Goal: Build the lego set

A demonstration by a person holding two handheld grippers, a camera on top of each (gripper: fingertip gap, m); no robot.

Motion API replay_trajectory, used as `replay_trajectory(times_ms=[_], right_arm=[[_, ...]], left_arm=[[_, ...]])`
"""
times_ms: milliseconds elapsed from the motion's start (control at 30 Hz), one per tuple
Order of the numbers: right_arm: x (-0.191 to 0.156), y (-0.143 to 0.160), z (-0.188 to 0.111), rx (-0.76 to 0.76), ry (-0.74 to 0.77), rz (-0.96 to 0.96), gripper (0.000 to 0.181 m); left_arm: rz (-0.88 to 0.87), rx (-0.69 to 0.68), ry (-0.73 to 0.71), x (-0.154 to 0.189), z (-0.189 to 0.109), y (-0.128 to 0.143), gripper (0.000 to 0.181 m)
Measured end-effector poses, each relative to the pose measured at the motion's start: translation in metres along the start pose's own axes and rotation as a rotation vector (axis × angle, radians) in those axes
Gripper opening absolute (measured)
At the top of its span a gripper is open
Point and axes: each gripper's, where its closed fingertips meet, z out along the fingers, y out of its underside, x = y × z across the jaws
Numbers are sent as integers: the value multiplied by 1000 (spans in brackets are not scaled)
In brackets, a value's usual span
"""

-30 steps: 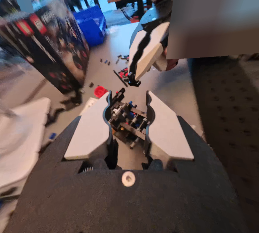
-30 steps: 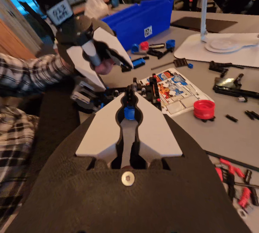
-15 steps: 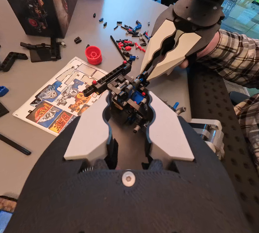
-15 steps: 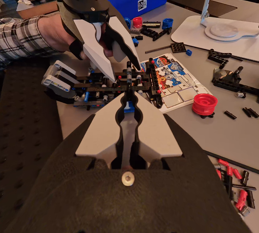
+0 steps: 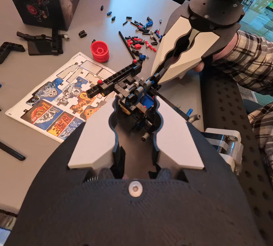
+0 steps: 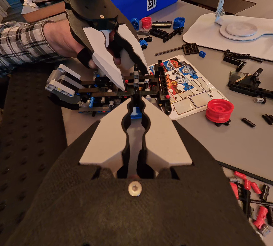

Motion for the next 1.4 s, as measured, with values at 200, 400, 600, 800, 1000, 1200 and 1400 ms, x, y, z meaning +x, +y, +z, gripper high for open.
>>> replay_trajectory(times_ms=[200, 400, 600, 800, 1000, 1200, 1400], right_arm=[[0, 1, 2, -11, -4, -2, 5], [-1, 1, 2, -15, 1, -17, 6], [-1, 3, 2, -23, 2, -45, 6], [-2, 2, 3, -21, -6, -27, 5], [-1, 0, 4, -16, -2, -15, 5], [0, 2, 2, -41, 22, -50, 12], [-3, 9, -1, -83, 24, -70, 26]], left_arm=[[-37, 3, 22, 1, 1, 1, 46], [-40, 3, 26, 2, 2, 1, 46], [-45, 2, 36, 4, 2, 1, 45], [-59, 3, 41, 3, 2, 2, 45], [-70, 3, 44, 3, 2, 2, 44], [-61, 0, 49, 4, 2, 2, 44], [-62, -2, 56, 5, 3, 3, 44]])
